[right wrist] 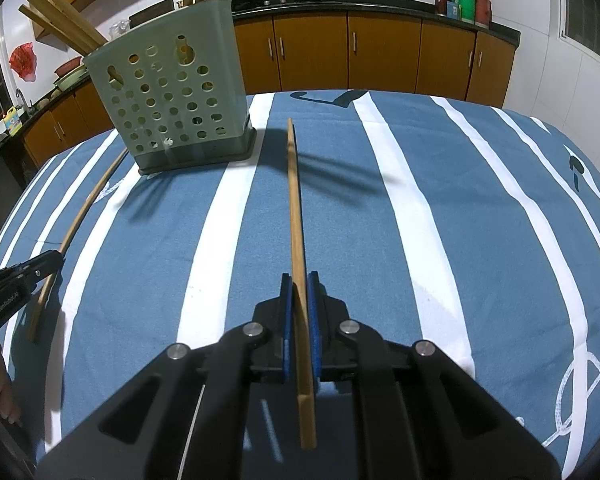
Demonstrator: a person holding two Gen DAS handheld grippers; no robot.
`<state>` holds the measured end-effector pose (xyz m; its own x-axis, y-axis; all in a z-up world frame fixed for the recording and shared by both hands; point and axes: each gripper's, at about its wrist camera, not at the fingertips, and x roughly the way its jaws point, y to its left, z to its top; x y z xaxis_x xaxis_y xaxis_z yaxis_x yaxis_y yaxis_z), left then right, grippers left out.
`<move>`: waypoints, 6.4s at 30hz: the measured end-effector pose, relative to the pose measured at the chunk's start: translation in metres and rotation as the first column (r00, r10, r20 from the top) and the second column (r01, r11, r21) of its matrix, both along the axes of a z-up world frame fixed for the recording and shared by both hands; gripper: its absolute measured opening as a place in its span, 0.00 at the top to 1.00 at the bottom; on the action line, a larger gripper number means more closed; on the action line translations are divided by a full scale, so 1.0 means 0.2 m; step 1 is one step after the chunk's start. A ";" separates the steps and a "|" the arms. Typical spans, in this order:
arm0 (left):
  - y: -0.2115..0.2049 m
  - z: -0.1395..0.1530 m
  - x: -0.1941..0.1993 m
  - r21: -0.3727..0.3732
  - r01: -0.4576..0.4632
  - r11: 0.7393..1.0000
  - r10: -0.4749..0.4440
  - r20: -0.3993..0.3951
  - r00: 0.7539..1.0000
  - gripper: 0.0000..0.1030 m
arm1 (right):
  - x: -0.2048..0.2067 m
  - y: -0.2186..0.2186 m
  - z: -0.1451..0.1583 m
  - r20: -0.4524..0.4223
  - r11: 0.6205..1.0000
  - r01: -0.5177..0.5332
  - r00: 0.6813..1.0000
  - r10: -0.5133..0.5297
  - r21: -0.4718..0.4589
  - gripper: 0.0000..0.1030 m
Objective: Organize utensils
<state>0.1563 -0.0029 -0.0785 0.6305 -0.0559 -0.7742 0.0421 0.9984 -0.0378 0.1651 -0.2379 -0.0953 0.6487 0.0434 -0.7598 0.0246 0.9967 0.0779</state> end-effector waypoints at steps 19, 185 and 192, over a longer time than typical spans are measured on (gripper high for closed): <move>0.00 0.00 0.00 -0.001 0.000 1.000 0.000 0.000 1.000 0.91 | 0.00 0.00 0.00 0.001 1.000 0.000 1.000 0.000 0.002 0.90; 0.01 0.65 -0.64 0.084 -0.039 0.996 -0.018 0.585 0.811 0.02 | -0.69 0.07 0.69 0.512 0.999 0.023 0.859 -0.009 -0.022 0.04; 0.02 0.54 -0.66 0.054 -0.048 0.997 0.013 0.519 0.855 0.02 | -0.71 0.12 0.60 0.495 0.998 0.020 0.869 0.016 -0.066 0.04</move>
